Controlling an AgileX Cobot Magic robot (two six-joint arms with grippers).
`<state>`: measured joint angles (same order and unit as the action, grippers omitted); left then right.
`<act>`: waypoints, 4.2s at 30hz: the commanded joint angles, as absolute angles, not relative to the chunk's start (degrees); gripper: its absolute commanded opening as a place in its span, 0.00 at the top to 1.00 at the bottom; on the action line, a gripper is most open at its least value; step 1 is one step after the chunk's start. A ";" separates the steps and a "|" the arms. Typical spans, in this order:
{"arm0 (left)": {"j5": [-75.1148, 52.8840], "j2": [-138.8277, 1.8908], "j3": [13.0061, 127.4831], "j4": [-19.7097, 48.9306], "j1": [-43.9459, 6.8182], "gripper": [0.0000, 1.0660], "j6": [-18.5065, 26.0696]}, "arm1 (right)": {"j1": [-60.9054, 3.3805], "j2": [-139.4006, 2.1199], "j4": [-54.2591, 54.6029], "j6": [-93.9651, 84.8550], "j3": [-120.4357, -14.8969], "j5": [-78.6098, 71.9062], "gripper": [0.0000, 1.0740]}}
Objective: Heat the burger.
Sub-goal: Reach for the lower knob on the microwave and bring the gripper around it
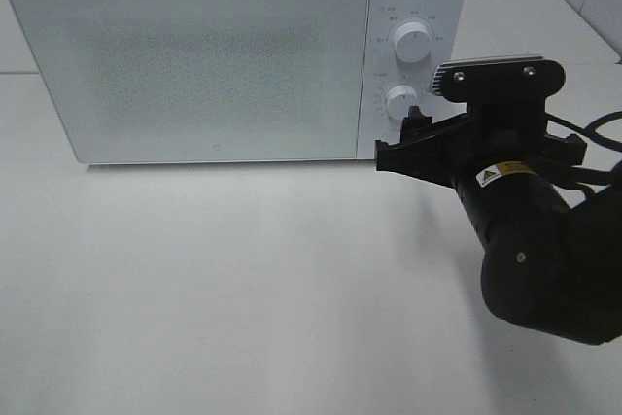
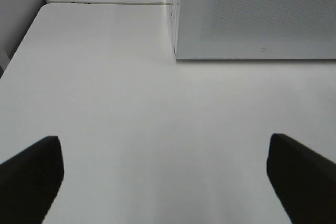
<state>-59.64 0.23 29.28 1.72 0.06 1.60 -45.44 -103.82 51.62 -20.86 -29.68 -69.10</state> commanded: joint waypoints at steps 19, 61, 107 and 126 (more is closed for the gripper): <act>-59.47 1.55 28.93 1.83 0.11 0.08 1.15 | -38.45 -114.99 43.14 -14.50 -42.63 -66.69 0.31; -59.47 1.49 28.93 1.78 0.11 0.08 1.15 | -35.41 -118.03 38.10 -12.49 -47.33 -65.49 0.32; -59.47 1.49 28.93 1.72 0.11 0.08 1.15 | -35.41 -118.26 31.46 22.23 -47.27 -75.06 0.99; -59.47 1.49 28.93 1.72 0.11 0.08 1.15 | -35.41 -118.26 27.62 64.97 -47.27 -76.72 0.99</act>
